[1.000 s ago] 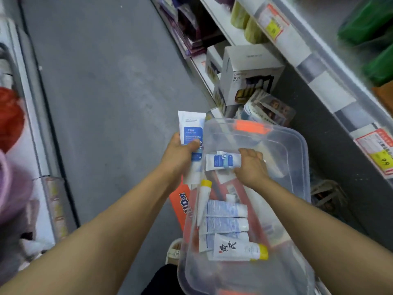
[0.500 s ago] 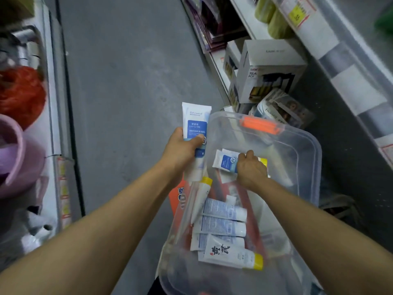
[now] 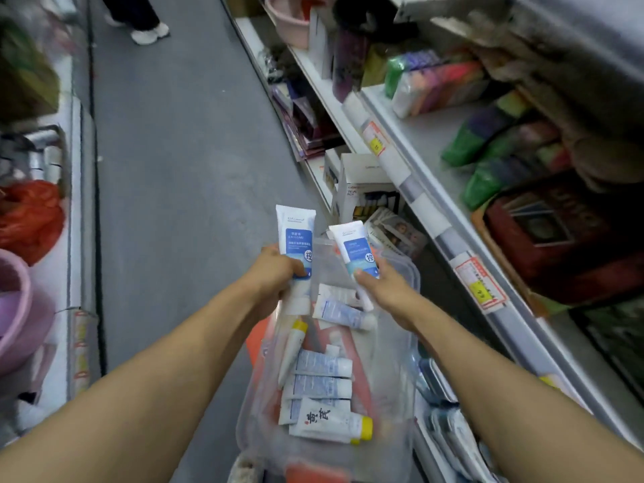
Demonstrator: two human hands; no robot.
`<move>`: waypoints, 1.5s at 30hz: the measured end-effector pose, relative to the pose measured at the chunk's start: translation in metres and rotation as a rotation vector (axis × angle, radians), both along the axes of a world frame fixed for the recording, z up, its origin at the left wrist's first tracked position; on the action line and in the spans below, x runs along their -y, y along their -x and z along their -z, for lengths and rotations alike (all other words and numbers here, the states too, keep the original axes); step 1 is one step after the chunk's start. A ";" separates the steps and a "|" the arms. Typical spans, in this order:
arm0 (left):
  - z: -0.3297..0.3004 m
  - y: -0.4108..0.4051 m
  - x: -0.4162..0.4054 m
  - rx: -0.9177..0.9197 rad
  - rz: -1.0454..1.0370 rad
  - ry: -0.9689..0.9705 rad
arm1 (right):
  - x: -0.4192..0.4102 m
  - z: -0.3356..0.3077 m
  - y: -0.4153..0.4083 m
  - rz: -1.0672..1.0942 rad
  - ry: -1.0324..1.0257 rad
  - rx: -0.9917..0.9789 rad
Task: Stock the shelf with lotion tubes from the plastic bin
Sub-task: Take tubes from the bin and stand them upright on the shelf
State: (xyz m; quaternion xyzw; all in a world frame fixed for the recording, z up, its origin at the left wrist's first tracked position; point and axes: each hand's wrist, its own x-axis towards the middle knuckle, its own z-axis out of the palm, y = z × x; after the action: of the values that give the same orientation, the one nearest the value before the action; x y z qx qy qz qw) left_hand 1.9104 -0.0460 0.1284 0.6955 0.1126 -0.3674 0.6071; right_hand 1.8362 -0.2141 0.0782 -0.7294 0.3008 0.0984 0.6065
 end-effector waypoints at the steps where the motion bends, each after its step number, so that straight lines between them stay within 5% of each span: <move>1: -0.010 0.001 -0.002 0.002 0.018 0.014 | 0.002 -0.011 0.001 0.039 0.016 0.013; 8: -0.069 0.011 -0.013 0.059 0.118 0.161 | 0.001 -0.101 0.025 0.202 -0.095 0.216; 27: -0.204 0.098 -0.037 0.399 0.500 0.340 | -0.085 -0.272 0.182 0.481 0.523 0.344; 45: -0.283 0.248 0.027 0.549 0.935 0.476 | -0.091 -0.345 0.374 0.880 0.692 0.353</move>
State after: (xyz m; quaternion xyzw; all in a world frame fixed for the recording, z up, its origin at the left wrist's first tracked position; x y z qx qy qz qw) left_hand 1.6620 -0.0731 0.4115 0.5858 -0.4523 -0.4179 0.5270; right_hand 1.4620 -0.1227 0.4230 -0.6968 0.4844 -0.3894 0.3580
